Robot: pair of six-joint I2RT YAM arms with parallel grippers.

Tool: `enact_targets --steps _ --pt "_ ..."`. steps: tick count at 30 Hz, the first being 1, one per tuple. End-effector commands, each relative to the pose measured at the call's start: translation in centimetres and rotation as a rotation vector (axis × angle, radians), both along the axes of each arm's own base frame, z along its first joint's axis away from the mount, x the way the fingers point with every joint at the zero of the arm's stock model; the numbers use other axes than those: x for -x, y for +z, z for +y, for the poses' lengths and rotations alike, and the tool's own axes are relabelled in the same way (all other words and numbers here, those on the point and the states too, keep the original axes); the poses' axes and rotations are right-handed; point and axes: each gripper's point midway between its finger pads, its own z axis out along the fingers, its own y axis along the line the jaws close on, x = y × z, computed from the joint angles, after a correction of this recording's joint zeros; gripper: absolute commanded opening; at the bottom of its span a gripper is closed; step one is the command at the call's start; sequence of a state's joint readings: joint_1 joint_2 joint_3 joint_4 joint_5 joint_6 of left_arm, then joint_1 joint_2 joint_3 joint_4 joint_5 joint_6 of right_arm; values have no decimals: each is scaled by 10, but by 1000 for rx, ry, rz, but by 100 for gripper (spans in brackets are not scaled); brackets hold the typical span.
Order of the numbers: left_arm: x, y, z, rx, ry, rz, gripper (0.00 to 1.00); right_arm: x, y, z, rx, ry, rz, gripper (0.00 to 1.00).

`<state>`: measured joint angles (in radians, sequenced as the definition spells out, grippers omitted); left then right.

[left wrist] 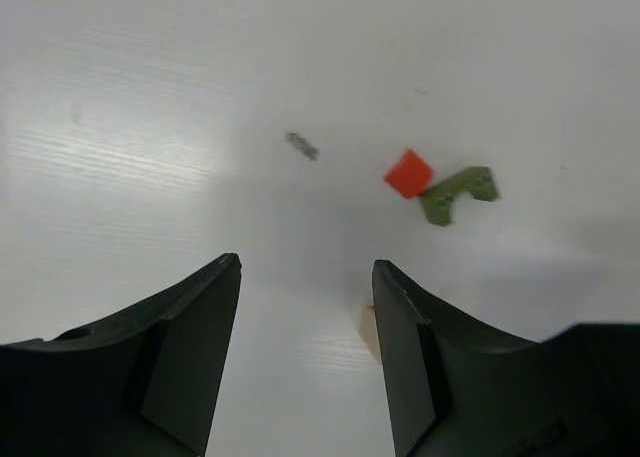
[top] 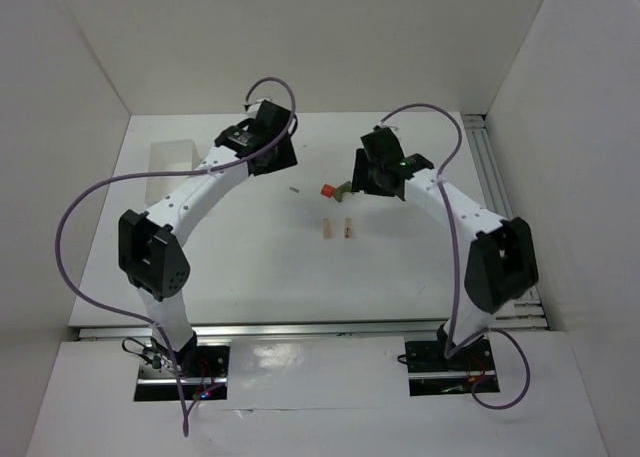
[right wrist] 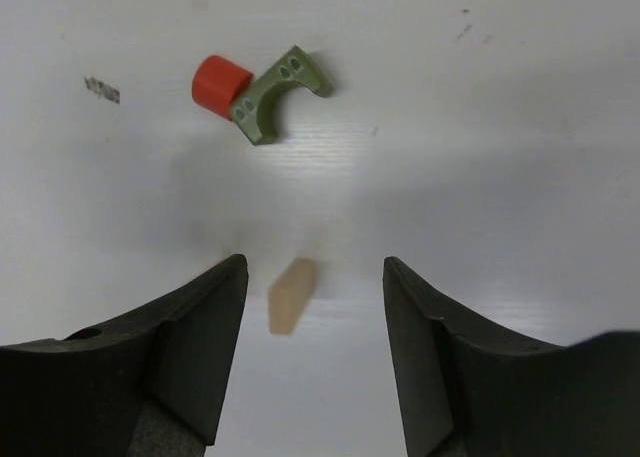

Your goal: Build the wood block tower

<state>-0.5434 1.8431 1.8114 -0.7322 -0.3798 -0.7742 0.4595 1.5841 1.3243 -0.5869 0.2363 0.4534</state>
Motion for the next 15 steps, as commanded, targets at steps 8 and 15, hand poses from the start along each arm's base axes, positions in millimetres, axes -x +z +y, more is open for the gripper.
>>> enact_targets --steps 8,15 --pt "42 -18 48 19 -40 102 67 -79 -30 63 -327 -197 -4 62" --pt "53 -29 55 13 -65 112 67 -104 -60 70 -317 -288 4 64"
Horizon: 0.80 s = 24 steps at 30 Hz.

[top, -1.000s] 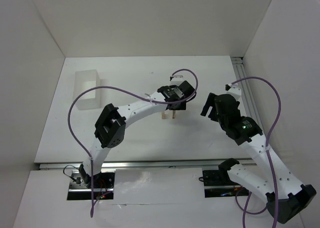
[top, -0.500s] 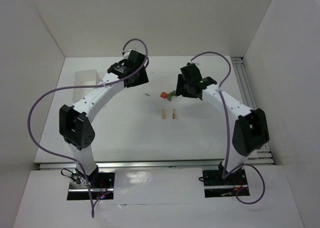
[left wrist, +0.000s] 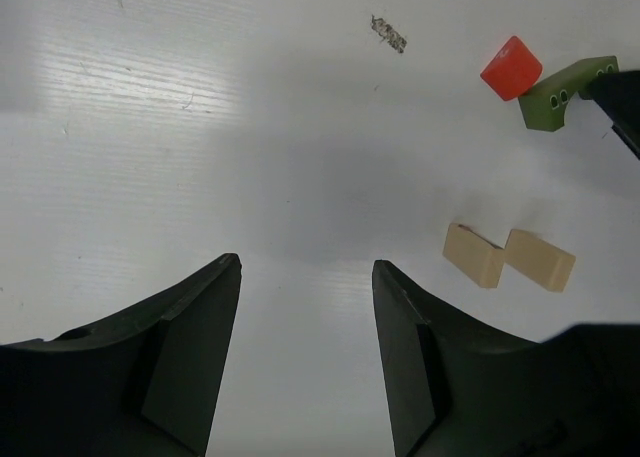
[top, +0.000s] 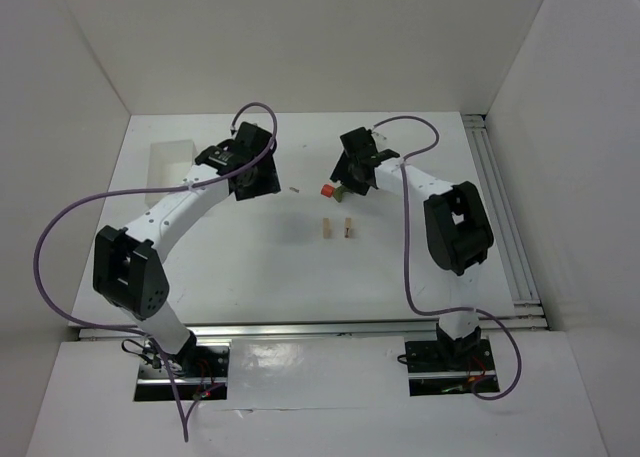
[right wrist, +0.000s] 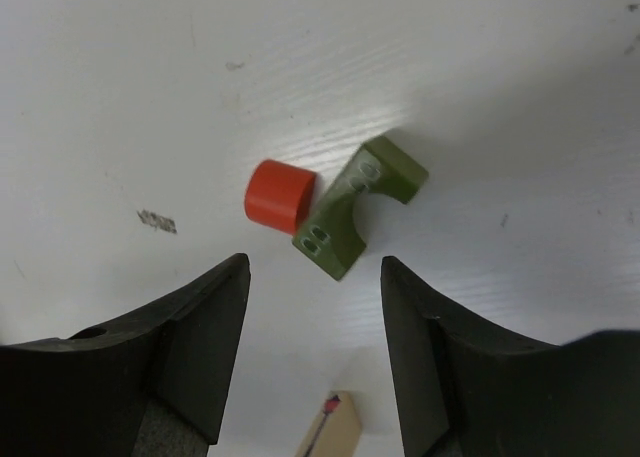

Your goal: Build the wood block tower

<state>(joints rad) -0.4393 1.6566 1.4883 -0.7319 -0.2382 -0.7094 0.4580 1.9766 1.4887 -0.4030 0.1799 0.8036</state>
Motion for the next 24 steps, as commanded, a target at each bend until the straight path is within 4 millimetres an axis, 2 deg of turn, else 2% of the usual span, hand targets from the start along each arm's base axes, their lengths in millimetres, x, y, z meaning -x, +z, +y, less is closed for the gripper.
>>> enact_targets --steps 1,2,3,4,6,9,15,24 --pt "-2 17 -1 25 -30 -57 67 -33 19 12 -55 -74 -85 62" --pt "-2 13 4 21 -21 -49 67 -35 17 13 -49 -74 -73 60" --pt "-2 13 4 21 -21 -49 67 -34 3 10 -22 -90 -34 59" --pt "-1 17 4 24 -21 -57 67 -40 9 10 -15 -100 -45 57" --pt "-2 17 8 19 -19 -58 67 -38 1 9 -1 -100 -21 56" --pt "-2 17 6 25 -24 -55 67 -42 1 10 -11 -124 -24 56" --pt "-3 16 9 26 -28 -53 67 -30 -17 6 13 -140 10 54" --pt "0 13 14 23 -19 -45 66 -30 -20 6 8 -147 12 54"
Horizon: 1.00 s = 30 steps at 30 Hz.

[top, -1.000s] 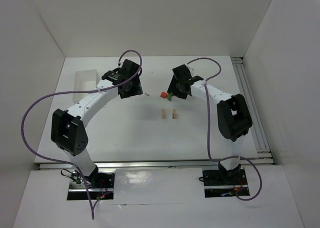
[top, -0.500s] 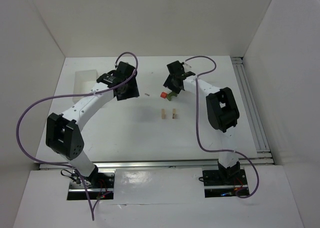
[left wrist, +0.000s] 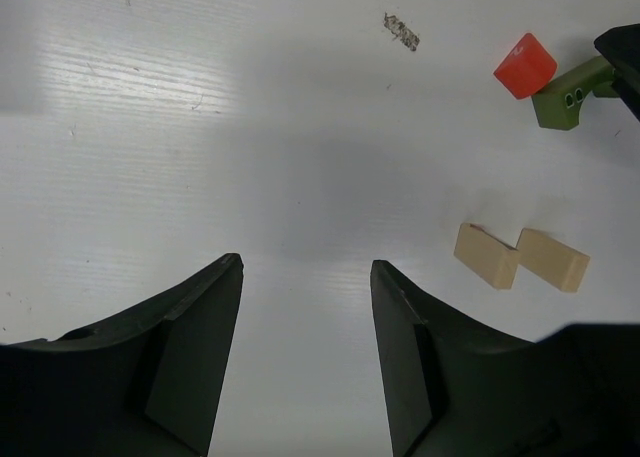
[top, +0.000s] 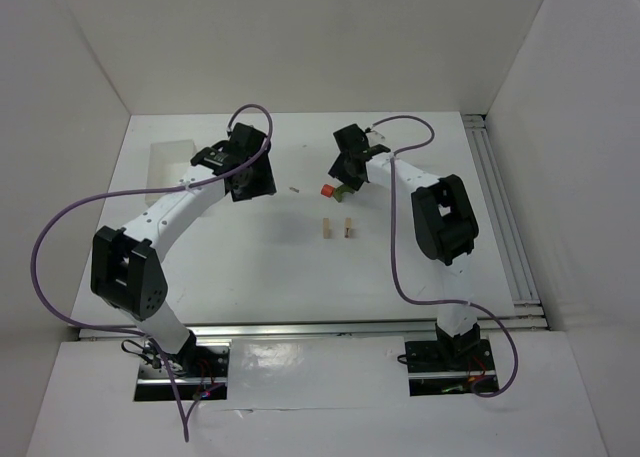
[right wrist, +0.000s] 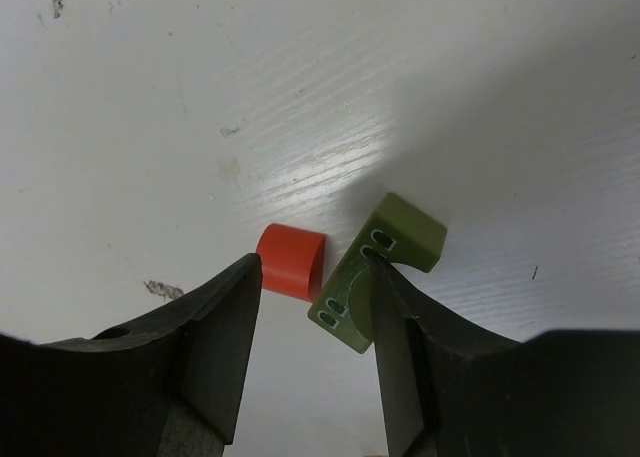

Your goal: Build the wood block tower

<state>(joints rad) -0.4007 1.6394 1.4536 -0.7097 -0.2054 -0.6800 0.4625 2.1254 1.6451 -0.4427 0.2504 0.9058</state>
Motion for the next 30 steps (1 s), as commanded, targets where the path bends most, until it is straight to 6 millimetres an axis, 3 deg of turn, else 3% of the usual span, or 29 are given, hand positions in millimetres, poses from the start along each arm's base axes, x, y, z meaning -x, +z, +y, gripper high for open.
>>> enact_targets --steps 1,5,8,10,15,16,18,19,21,22,23,25,26,30 --pt "1 17 2 13 -15 -50 66 2 -6 -1 13 -30 8 54" --pt "2 14 2 16 -7 -41 66 5 -17 -2 26 -29 33 47" --pt "2 14 2 16 -7 -41 66 4 -25 0 21 -23 42 47" --pt "1 17 2 19 -7 -49 66 2 -21 1 16 -23 33 43" --pt "2 16 2 16 -7 -41 66 -1 -20 -1 3 -27 24 21" --pt "3 19 3 19 -7 -49 66 -1 -18 -2 5 -20 17 10" --pt "4 19 0 29 -16 -45 66 -1 -7 2 -12 8 -13 3" --pt "3 23 -2 35 -29 -51 66 -6 16 7 -46 33 -78 2" --pt "2 28 -11 69 -66 -51 66 -1 25 4 -48 87 -118 2" --pt "-1 32 -16 81 -89 -56 66 -7 61 12 -116 135 -219 2" --pt "2 36 -24 115 -134 -53 66 3 57 11 -112 182 -223 2" --pt "-2 41 -33 168 -163 -60 67 8 86 15 -177 269 -293 3" --pt "-4 44 -34 193 -182 -65 69 11 91 17 -178 307 -312 3" --pt "-9 63 -57 351 -310 -100 74 28 101 19 -192 505 -323 3"
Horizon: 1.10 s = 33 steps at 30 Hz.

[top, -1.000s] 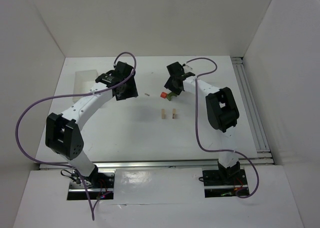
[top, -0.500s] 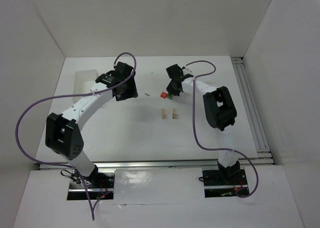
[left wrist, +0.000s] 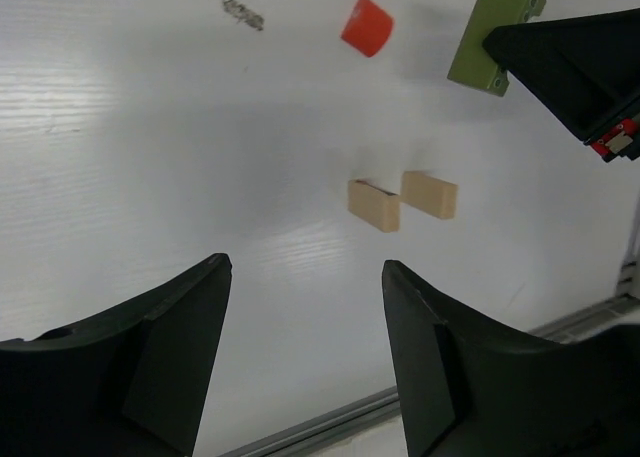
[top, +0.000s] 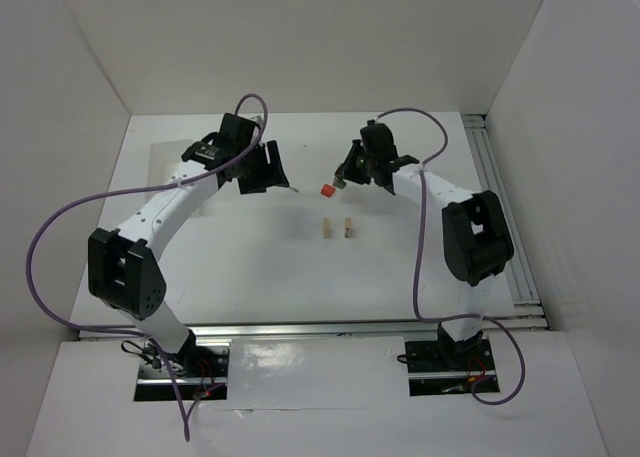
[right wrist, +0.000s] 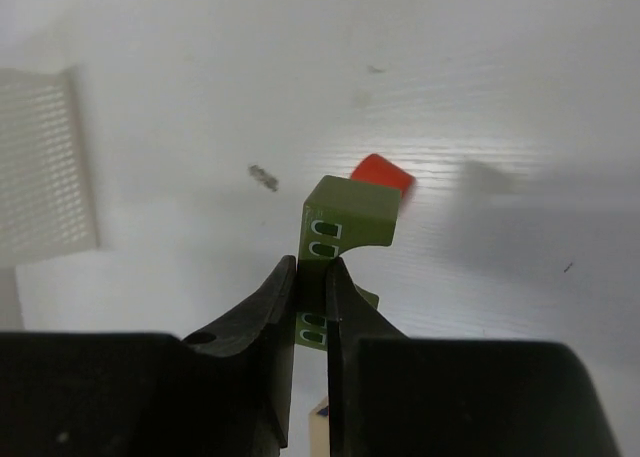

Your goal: Build the wood block tower

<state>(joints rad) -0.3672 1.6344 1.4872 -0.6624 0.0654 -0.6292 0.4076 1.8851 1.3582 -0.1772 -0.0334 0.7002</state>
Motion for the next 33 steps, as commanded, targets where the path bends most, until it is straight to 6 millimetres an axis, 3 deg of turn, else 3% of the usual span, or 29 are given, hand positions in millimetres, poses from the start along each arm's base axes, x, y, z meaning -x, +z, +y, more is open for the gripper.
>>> enact_targets --steps 1,5,8,12,15,23,33 --pt "-10 50 -28 180 -160 -122 74 5 58 16 -79 254 -194 3" --pt "-17 59 -40 235 -268 -132 76 37 73 32 -202 499 -216 3" --pt "-21 60 -49 266 -315 -127 82 43 75 31 -250 583 -226 3" --pt "-10 66 -73 399 -461 -114 83 58 84 43 -344 741 -250 3" --pt "-14 51 -78 420 -467 -70 83 65 90 47 -377 796 -276 3" --pt "-35 34 -85 388 -443 -35 84 69 90 44 -390 816 -270 3" --pt "-41 18 -93 443 -394 29 86 69 85 44 -383 820 -252 3"
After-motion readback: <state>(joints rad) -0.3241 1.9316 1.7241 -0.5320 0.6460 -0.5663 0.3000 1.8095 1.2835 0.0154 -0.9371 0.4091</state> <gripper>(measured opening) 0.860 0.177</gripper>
